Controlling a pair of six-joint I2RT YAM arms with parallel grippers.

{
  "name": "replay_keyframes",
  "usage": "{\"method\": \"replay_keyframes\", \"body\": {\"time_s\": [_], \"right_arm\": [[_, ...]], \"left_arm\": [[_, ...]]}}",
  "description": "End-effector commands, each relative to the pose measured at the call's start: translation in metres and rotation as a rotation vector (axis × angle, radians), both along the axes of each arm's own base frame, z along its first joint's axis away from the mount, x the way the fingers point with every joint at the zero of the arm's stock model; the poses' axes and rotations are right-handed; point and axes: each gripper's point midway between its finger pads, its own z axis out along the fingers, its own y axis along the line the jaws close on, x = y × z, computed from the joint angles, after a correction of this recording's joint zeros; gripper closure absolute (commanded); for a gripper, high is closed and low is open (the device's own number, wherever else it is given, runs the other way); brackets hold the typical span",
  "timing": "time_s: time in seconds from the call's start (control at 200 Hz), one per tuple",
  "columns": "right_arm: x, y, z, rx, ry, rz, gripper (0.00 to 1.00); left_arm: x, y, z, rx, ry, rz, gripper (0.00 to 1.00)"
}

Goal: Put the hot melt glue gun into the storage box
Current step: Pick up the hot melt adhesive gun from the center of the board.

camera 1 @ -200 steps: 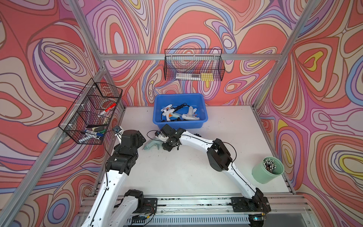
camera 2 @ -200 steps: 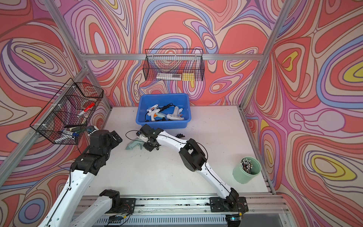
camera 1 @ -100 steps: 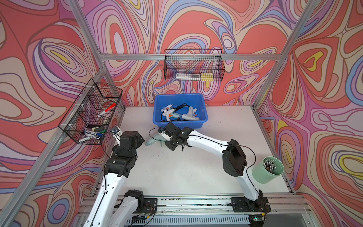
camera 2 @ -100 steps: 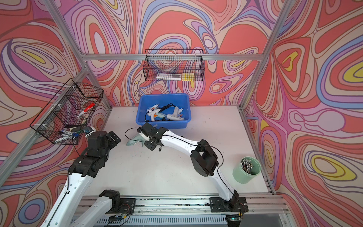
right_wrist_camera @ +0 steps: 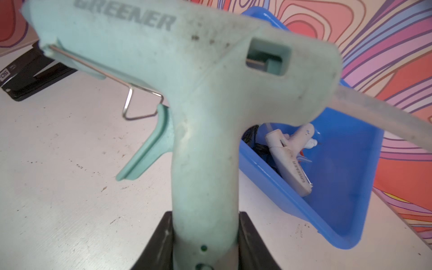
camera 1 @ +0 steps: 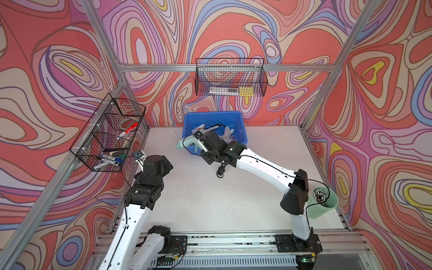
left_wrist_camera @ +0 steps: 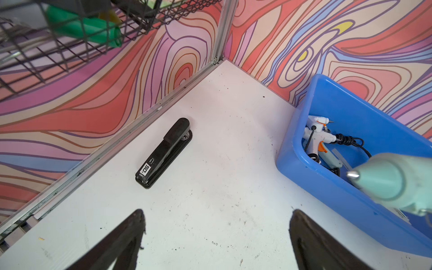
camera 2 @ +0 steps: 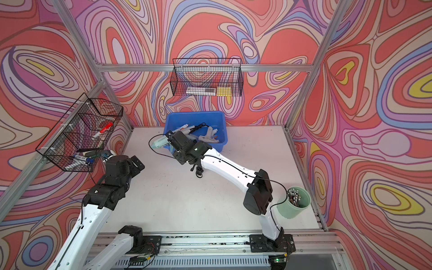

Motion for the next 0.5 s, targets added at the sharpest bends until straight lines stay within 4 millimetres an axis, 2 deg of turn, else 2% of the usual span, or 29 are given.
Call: {"method": "replay_keyframes", "body": {"time_s": [0.0, 0.155, 0.25, 0.351, 0.376, 0.496], "right_arm": [[0.026, -0.01, 0.044, 0.033, -0.125, -0.069, 1.0], [0.047, -0.008, 0.063, 0.062, -0.178, -0.048, 1.0], [0.059, -0.005, 0.07, 0.081, -0.194, -0.037, 1.0], [0.071, -0.005, 0.075, 0.106, -0.202, -0.038, 1.0], [0.072, -0.004, 0.077, 0.113, -0.203, -0.037, 1.0], [0.077, -0.005, 0.082, 0.139, -0.208, -0.044, 1.0]], "left_arm": [[0.001, -0.002, 0.001, -0.004, 0.006, -0.017, 0.01], [0.005, -0.009, -0.002, -0.023, 0.005, -0.056, 0.01], [0.019, -0.033, -0.003, -0.061, -0.012, -0.195, 0.01], [0.04, -0.083, -0.002, -0.142, -0.046, -0.475, 0.01], [0.044, -0.101, 0.0, -0.164, -0.059, -0.577, 0.01], [0.053, -0.17, 0.001, -0.201, -0.13, -0.943, 0.01]]}}
